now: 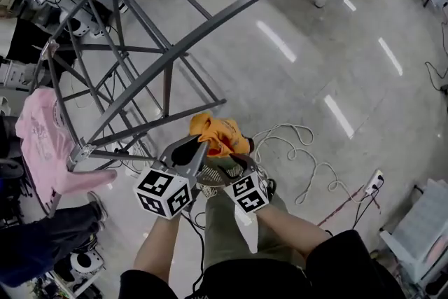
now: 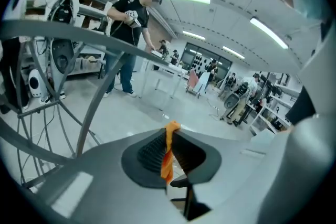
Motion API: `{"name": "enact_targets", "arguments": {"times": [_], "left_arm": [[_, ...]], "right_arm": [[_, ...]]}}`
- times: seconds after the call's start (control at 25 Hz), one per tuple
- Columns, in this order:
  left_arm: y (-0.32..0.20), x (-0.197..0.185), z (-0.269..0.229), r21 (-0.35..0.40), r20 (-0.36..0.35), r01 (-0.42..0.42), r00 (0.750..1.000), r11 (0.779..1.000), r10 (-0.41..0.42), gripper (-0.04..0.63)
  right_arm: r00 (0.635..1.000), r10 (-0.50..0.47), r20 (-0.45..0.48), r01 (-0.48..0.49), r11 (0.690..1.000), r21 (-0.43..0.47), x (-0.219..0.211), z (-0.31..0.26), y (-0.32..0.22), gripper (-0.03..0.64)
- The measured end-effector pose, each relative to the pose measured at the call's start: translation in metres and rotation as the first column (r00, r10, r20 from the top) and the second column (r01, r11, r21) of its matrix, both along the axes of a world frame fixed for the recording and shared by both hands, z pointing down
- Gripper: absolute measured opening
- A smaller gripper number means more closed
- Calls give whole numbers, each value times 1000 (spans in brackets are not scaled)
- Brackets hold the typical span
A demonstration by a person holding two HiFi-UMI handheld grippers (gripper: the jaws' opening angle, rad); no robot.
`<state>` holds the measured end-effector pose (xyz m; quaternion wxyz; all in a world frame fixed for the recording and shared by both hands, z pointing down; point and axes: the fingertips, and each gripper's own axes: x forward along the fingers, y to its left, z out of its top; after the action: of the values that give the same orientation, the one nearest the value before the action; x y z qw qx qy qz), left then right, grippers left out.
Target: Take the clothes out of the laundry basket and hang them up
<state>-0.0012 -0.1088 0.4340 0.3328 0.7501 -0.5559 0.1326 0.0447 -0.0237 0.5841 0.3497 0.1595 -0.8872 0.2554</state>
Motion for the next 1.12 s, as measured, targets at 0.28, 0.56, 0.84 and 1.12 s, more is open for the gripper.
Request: {"name": "enact_targets", "arguments": {"times": [0.28,0.56,0.84,1.12], "left_arm": [[-23,10,-78,157,-69,136,990,978,-126,28],[-37,18,-140,260,-95,164,985,952,-144,28],[-44,-1,-169,303,38,133,988,944,-152,28],[-42,-31,-174,298,160,147,966,943,-201,28]], "right_arm": [[997,42,63,-50,991,127,-22,-53,-38,201],[955,266,134,-288,939,187,-15,-114,-98,242],[955,245,169,-282,925,254,12,-167,-120,80],[962,172,214,-230,929,289,51,-216,-137,28]]}}
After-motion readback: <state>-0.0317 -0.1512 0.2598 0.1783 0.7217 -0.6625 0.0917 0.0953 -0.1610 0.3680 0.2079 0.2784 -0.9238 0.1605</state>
